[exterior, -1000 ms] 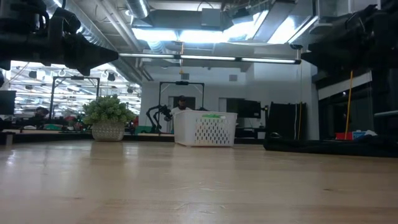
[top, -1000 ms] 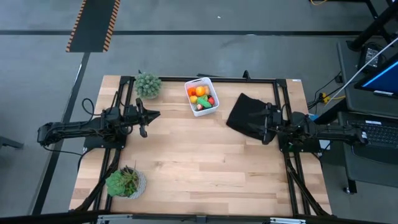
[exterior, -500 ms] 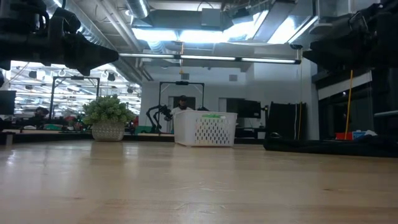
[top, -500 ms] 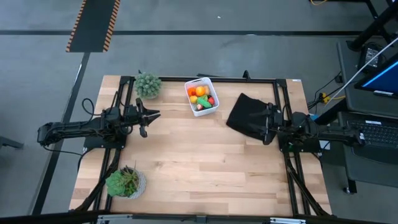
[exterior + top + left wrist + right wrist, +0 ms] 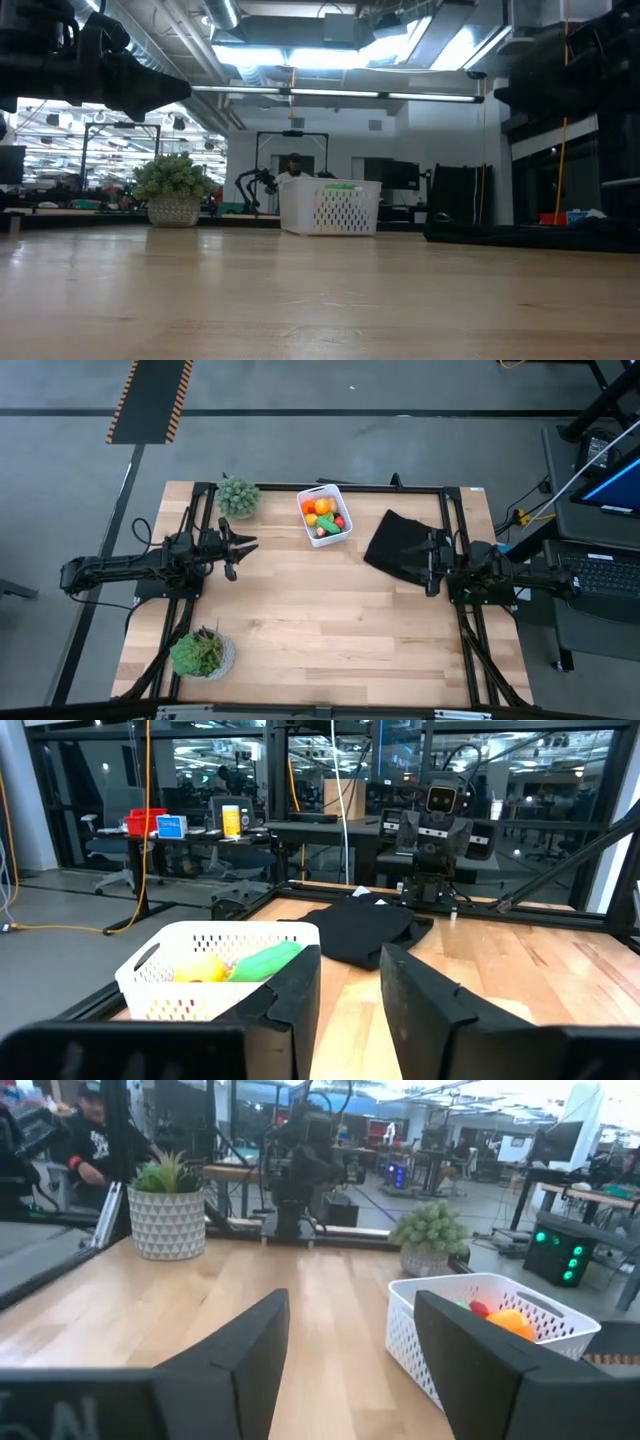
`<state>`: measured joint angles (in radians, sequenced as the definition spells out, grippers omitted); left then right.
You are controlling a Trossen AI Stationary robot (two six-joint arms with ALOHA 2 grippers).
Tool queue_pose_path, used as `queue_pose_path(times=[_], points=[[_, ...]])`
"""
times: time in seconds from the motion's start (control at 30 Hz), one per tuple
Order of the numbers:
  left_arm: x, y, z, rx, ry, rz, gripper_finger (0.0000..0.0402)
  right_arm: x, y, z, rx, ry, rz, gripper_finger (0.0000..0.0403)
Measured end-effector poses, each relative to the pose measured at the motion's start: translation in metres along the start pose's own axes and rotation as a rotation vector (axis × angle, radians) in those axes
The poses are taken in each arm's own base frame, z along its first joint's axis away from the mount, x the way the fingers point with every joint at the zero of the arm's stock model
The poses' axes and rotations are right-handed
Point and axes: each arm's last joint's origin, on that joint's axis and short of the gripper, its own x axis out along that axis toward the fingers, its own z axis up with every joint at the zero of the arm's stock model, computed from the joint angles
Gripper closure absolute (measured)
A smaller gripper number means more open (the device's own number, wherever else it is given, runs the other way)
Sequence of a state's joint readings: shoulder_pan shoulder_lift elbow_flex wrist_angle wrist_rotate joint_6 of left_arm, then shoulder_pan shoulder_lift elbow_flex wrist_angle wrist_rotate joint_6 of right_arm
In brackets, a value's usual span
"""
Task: Pick and placing Produce into tupperware
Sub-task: Return to Home Position
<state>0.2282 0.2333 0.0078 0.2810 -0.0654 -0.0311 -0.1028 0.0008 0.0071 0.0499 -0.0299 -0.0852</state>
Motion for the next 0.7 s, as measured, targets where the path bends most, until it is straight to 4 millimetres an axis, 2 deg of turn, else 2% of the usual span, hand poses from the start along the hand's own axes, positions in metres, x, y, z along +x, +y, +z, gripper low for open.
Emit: queue_pose_path(times=[0.7], points=[[0.0, 0.0, 0.0, 0.0, 0.0, 0.0, 0.0272, 0.0001, 0.0001, -0.0012, -0.024, 0.013, 0.001, 0.0185]])
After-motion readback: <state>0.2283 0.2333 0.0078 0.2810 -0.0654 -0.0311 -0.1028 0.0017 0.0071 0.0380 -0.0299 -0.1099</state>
